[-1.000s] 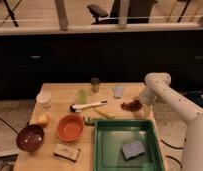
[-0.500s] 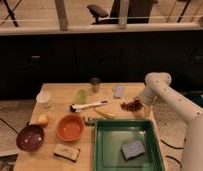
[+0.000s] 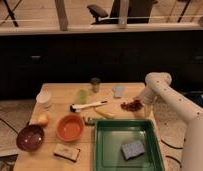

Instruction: Place grapes in red bowl

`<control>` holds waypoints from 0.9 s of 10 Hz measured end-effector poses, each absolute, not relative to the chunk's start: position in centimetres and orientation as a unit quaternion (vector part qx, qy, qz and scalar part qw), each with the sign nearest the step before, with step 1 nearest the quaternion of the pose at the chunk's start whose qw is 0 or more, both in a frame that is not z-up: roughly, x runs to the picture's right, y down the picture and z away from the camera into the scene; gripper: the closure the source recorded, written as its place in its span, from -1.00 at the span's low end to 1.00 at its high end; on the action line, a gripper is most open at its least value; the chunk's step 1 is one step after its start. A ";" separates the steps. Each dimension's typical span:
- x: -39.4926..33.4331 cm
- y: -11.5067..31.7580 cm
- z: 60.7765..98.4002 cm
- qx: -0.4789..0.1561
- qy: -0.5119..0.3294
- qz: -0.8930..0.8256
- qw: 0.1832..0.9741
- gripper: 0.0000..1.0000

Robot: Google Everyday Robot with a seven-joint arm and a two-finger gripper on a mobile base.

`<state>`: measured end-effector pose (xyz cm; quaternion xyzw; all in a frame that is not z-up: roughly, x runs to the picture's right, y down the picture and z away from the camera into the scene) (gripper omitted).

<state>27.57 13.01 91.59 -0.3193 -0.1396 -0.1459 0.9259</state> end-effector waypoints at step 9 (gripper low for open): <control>27.8 13.1 91.7 -0.321 -0.139 -0.138 0.927 -0.60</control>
